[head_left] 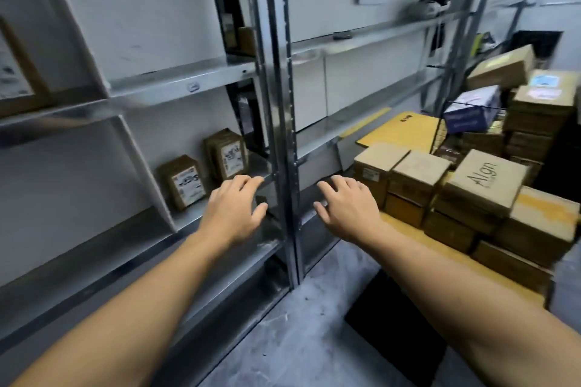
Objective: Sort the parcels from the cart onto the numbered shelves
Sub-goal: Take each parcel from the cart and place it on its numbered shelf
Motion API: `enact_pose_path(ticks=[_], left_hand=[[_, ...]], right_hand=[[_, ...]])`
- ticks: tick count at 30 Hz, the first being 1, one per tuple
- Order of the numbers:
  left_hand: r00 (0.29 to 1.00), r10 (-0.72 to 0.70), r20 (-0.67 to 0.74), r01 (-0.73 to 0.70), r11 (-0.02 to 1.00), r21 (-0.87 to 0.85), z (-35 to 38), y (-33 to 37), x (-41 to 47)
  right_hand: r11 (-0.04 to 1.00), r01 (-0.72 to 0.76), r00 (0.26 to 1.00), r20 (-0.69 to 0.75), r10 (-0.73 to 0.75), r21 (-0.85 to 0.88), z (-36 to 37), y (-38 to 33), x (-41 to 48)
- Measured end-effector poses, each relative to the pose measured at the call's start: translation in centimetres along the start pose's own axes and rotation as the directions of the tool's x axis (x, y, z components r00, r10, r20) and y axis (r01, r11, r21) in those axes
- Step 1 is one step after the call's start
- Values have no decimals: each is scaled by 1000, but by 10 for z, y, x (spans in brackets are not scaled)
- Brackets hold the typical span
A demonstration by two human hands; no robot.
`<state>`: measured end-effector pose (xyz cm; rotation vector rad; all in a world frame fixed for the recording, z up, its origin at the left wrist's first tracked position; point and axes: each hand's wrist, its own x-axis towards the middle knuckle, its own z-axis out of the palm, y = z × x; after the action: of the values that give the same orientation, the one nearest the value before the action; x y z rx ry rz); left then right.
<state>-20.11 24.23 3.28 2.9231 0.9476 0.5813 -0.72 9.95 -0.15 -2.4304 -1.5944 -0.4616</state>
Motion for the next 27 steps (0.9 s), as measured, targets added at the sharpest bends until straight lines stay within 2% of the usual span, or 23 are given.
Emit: enact_pose_path(ticks=[6, 12, 16, 19, 24, 27], left_hand=[[985, 169, 10, -165, 971, -175, 67, 134, 80], [942, 335, 16, -317, 905, -284, 137, 266, 131], [914, 402, 62, -357, 866, -350, 174, 334, 148], [883, 458, 101, -393, 841, -371, 195, 371, 157], [815, 558, 156, -469, 794, -387, 226, 413, 173], [789, 586, 184, -491, 782, -385, 243, 429, 181]], right_hand=[[963, -263, 964, 27, 265, -59, 6, 149, -41], [866, -492, 869, 13, 495, -91, 15, 280, -98], [796, -601, 796, 42, 604, -73, 21, 338, -134], [711, -703, 711, 73, 700, 17, 29, 367, -154], [456, -867, 491, 186, 851, 201, 52, 397, -170], [321, -906, 392, 260, 882, 277, 67, 404, -172]])
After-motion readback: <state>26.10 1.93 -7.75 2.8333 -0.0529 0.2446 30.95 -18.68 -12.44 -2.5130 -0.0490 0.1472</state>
